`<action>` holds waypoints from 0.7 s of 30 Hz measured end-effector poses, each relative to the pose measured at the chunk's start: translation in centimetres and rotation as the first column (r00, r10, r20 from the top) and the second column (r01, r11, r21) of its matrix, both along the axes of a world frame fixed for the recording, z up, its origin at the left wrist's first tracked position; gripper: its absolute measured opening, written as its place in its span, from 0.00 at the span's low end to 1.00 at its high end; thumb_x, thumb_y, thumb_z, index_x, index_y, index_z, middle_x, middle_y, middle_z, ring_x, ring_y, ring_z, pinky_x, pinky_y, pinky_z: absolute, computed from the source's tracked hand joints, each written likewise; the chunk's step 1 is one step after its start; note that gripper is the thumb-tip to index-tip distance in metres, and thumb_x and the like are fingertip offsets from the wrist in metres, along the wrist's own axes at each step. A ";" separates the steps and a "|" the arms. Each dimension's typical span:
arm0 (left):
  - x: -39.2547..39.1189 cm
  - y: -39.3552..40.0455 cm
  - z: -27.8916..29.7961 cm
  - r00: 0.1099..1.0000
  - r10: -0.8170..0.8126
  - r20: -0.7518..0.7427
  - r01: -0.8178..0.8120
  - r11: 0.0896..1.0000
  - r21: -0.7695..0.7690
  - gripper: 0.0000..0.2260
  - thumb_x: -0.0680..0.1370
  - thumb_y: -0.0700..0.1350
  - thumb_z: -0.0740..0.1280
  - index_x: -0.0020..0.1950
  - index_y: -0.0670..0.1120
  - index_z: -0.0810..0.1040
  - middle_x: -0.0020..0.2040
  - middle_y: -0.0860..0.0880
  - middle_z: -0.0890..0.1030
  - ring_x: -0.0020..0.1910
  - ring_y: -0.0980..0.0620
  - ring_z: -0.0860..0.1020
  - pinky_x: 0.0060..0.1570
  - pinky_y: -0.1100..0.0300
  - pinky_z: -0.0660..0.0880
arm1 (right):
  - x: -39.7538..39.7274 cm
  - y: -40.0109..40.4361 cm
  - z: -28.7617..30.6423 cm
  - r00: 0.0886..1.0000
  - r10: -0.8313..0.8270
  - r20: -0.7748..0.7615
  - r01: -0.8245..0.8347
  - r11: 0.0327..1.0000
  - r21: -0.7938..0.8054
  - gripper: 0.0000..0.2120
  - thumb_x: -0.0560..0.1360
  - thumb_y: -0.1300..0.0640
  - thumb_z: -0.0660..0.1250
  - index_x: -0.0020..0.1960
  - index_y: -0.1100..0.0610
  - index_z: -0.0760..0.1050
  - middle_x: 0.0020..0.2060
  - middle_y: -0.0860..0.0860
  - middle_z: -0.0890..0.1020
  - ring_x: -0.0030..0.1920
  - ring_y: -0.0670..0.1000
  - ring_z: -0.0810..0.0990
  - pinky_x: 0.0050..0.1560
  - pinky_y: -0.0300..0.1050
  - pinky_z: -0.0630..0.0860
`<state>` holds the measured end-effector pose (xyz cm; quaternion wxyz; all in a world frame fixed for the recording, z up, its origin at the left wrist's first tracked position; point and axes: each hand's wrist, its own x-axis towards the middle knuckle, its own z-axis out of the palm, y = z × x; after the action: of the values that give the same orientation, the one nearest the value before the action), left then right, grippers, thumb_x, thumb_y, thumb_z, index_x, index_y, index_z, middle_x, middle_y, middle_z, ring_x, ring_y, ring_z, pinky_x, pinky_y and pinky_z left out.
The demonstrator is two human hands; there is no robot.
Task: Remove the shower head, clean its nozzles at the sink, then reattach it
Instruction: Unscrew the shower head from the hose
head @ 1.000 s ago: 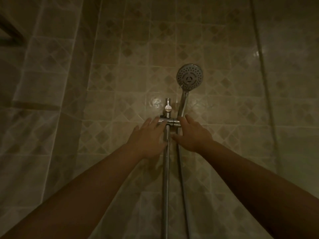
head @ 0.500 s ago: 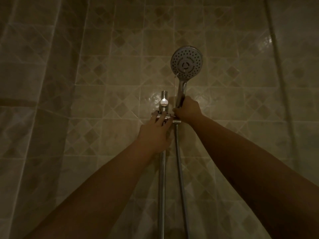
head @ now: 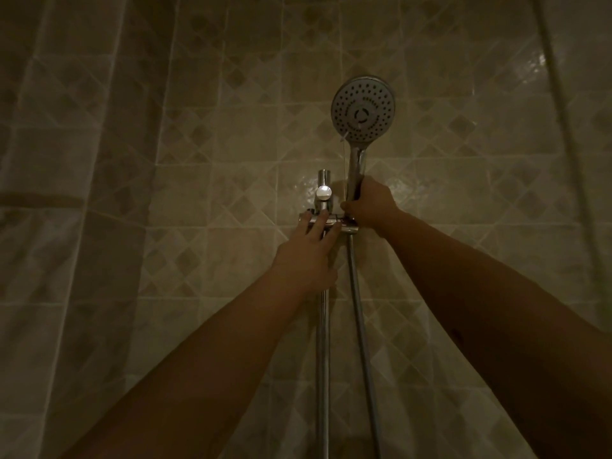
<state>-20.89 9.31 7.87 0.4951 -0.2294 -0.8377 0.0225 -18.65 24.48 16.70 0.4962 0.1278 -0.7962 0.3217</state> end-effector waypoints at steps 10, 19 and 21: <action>-0.2 -0.5 1.2 0.999 0.029 0.044 -0.027 0.998 -0.054 0.39 0.74 0.63 0.63 0.80 0.56 0.48 0.81 0.49 0.43 0.79 0.42 0.42 0.69 0.39 0.66 | 0.0 0.4 0.7 1.000 0.005 -0.026 -0.004 0.999 0.037 0.19 0.71 0.59 0.73 0.60 0.61 0.73 0.53 0.58 0.80 0.53 0.57 0.79 0.53 0.50 0.78; 0.2 -0.4 1.5 0.993 0.085 0.084 -0.080 0.994 -0.069 0.39 0.75 0.61 0.64 0.80 0.55 0.47 0.81 0.49 0.42 0.79 0.42 0.41 0.68 0.38 0.67 | 2.5 1.5 2.5 0.998 0.052 -0.025 -0.052 0.999 0.007 0.23 0.71 0.57 0.75 0.61 0.61 0.70 0.53 0.58 0.79 0.50 0.58 0.81 0.50 0.56 0.82; 0.4 -0.3 1.5 0.991 0.096 0.096 -0.088 0.993 -0.082 0.39 0.75 0.61 0.64 0.80 0.54 0.48 0.81 0.49 0.42 0.79 0.42 0.41 0.69 0.38 0.65 | 3.0 2.0 2.2 0.999 0.043 -0.011 -0.043 0.999 0.010 0.23 0.71 0.56 0.74 0.62 0.61 0.71 0.52 0.57 0.79 0.51 0.58 0.81 0.51 0.56 0.82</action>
<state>-20.45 9.03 9.41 0.4416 -0.2105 -0.8696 0.0664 -15.65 26.45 18.87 0.4930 0.1492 -0.7920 0.3277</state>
